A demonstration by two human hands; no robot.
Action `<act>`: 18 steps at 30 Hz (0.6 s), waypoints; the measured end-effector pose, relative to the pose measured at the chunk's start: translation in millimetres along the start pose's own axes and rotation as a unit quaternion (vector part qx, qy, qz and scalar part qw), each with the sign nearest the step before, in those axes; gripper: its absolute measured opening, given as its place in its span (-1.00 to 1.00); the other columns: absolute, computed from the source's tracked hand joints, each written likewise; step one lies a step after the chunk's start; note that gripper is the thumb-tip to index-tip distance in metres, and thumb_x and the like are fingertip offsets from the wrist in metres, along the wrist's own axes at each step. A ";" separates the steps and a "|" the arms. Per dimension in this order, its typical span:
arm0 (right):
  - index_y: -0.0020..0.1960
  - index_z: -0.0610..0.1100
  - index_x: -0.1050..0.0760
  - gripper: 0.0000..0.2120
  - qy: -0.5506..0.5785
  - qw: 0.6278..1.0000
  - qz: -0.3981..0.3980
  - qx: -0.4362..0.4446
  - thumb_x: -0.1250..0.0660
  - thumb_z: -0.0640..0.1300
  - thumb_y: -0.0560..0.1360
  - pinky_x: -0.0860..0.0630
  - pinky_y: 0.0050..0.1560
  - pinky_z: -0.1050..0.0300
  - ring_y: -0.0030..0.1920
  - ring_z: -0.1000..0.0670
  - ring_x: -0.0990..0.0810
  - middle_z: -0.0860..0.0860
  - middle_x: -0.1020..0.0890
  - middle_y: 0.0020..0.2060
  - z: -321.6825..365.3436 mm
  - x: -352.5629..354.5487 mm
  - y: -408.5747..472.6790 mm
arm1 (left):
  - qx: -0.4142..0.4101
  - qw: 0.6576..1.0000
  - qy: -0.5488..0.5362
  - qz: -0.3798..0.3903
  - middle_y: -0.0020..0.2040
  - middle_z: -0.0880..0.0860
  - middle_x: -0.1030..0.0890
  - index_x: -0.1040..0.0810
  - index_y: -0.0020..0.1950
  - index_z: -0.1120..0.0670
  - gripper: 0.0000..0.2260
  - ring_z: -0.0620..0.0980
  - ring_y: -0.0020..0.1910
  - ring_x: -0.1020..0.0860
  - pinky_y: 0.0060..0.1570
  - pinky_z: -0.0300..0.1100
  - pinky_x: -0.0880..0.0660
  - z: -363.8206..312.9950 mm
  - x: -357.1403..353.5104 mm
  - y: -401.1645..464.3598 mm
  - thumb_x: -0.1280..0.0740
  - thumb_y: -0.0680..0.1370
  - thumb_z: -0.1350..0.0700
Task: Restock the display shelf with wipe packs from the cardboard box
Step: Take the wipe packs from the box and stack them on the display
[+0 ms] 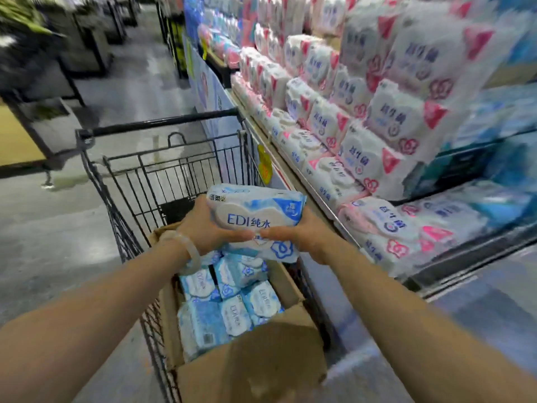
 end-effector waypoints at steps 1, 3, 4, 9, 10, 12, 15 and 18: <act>0.08 -0.12 -0.55 -0.62 0.001 1.000 -0.001 0.010 -0.46 -0.43 0.35 -0.63 -0.20 0.26 -0.19 0.12 -0.69 0.05 -0.71 -0.14 7.1 9.0 -22.4 | -0.016 1.000 0.009 0.006 -0.09 -0.03 -0.63 -0.45 0.05 0.08 -0.41 -0.16 -0.14 -0.66 -0.15 -0.12 -0.65 -15.5 -7.8 -11.0 -0.65 0.16 0.01; -0.03 -0.04 -0.56 -0.66 0.000 0.999 -0.030 0.025 -0.47 -0.42 0.36 -0.63 -0.24 0.29 -0.24 0.15 -0.69 0.12 -0.71 -0.23 18.8 32.4 -71.9 | -0.059 0.997 0.030 0.027 -0.02 -0.03 -0.68 -0.47 0.18 0.09 -0.21 -0.05 -0.05 -0.68 -0.15 -0.10 -0.66 -51.5 -28.3 -32.8 -0.65 0.06 -0.17; -0.05 -0.03 -0.56 -0.66 -0.001 0.998 -0.055 0.030 -0.49 -0.40 0.34 -0.64 -0.22 0.26 -0.22 0.11 -0.69 0.08 -0.71 -0.21 22.9 45.4 -96.6 | -0.070 0.996 0.037 0.038 -0.04 -0.05 -0.68 -0.49 0.17 0.07 -0.22 -0.07 -0.07 -0.68 -0.18 -0.17 -0.66 -64.5 -40.9 -41.2 -0.65 0.06 -0.18; 0.07 -0.03 -0.54 -0.59 -0.018 0.987 -0.160 0.015 -0.55 -0.30 0.30 -0.66 -0.07 0.04 -0.08 -0.03 -0.69 -0.02 -0.71 -0.07 28.9 118.6 -209.9 | -0.144 0.984 0.022 0.098 -0.01 -0.08 -0.68 -0.50 0.17 0.04 -0.28 -0.12 -0.08 -0.67 -0.15 -0.22 -0.65 -147.8 -123.7 -94.7 -0.64 0.10 -0.14; 0.11 -0.04 -0.53 -0.56 -0.020 0.984 -0.179 0.012 -0.57 -0.28 0.29 -0.67 -0.13 0.09 -0.10 -0.01 -0.69 -0.02 -0.71 -0.07 30.0 133.3 -229.4 | -0.145 0.983 0.015 0.109 -0.01 -0.07 -0.69 -0.50 0.17 0.03 -0.25 -0.10 -0.07 -0.68 -0.12 -0.15 -0.65 -158.9 -141.2 -99.5 -0.64 0.07 -0.18; 0.18 -0.06 -0.52 -0.48 -0.022 0.977 -0.210 0.007 -0.59 -0.23 0.27 -0.66 -0.17 0.13 -0.08 -0.01 -0.70 -0.02 -0.70 -0.04 31.4 162.4 -264.4 | -0.165 0.978 0.004 0.126 -0.01 -0.05 -0.70 -0.51 0.18 0.04 -0.20 -0.07 -0.06 -0.68 -0.10 -0.04 -0.65 -183.3 -176.6 -106.7 -0.62 0.03 -0.24; 0.14 -0.04 -0.55 -0.53 -0.027 0.968 -0.247 0.010 -0.58 -0.26 0.29 -0.66 -0.09 0.07 -0.08 -0.02 -0.71 -0.03 -0.71 -0.04 29.7 206.1 -305.7 | -0.171 0.975 0.007 0.143 -0.05 -0.04 -0.66 -0.40 0.16 0.09 -0.18 -0.03 -0.08 -0.65 -0.21 -0.14 -0.59 -217.1 -228.0 -113.7 -0.63 0.06 -0.22; 0.14 -0.05 -0.53 -0.51 -0.018 0.955 -0.295 0.005 -0.59 -0.26 0.27 -0.67 -0.07 0.04 -0.09 -0.02 -0.71 -0.04 -0.71 -0.04 23.3 251.0 -332.8 | -0.181 0.970 -0.011 0.162 -0.06 0.00 -0.65 -0.41 0.14 0.10 -0.16 -0.02 -0.09 -0.66 -0.17 -0.12 -0.62 -250.8 -279.0 -109.7 -0.66 0.00 -0.17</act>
Point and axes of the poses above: each hand's wrist, its own y-axis towards the middle knuckle, its own x-axis out of the back of the hand, z = x × y, the point moved 3 cm from there along y, towards the middle knuckle
